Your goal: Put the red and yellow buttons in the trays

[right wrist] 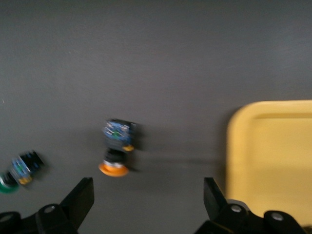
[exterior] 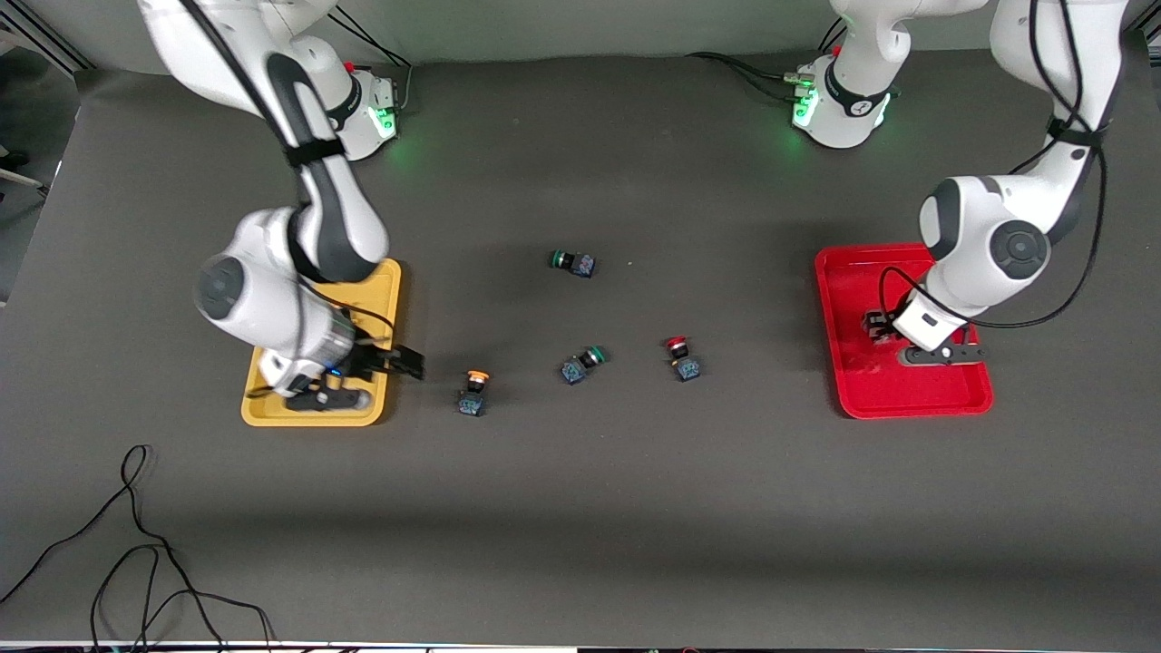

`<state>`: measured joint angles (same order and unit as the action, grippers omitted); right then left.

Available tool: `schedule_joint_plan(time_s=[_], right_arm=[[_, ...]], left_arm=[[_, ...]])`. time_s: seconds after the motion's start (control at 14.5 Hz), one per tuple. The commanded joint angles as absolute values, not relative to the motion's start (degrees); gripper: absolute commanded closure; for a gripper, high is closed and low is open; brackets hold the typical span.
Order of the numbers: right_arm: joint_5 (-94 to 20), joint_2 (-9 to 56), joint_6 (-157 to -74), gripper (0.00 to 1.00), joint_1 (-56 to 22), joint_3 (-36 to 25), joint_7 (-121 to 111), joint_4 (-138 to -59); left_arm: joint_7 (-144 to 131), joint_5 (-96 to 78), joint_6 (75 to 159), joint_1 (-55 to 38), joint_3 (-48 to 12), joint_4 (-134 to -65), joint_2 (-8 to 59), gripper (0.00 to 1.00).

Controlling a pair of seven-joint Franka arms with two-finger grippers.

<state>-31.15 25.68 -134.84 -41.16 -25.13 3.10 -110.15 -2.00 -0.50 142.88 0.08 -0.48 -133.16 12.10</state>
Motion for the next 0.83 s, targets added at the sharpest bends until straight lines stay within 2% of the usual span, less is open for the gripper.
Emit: schedule_joint_plan(time_s=[0.0,0.28,0.48,0.55,0.62,0.69,0.76], right_arm=[[-33.49,36.71,-133.95,0.0,-45.25,-25.84,17.0,-98.64],[-33.13,40.86,-134.03,0.0,-46.23,-25.75,20.13,-97.21],[-32.87,42.8,-134.38,0.0,-46.06,-25.84,18.47,-97.38],[-32.87,43.24,-134.91,0.12,-46.05,-25.84,18.02,-97.38],[-32.87,43.42,-135.52,0.37,-46.14,-25.84,17.93,-97.38],[-32.87,43.5,-135.79,0.55,-46.14,-25.84,17.93,-97.38],[-32.96,43.51,-135.88,0.65,-46.14,-25.84,17.84,-97.3]], left_arm=[[-1.41,0.18,130.74,0.0,-0.35,-127.82,6.78,0.0],[-1.41,0.18,119.12,0.09,-0.35,-120.61,3.35,0.0],[-1.84,0.18,109.01,-0.17,-0.53,-112.62,2.46,0.0],[-3.15,-0.09,108.2,-0.7,-1.05,-110.85,2.63,0.0],[-6.21,-0.52,108.37,-1.83,-1.58,-110.57,2.9,0.0],[-11.37,-0.53,109.24,-4.11,-2.28,-110.57,3.16,0.0],[-16.21,-0.61,109.94,-6.83,-2.55,-110.22,3.69,0.0]])
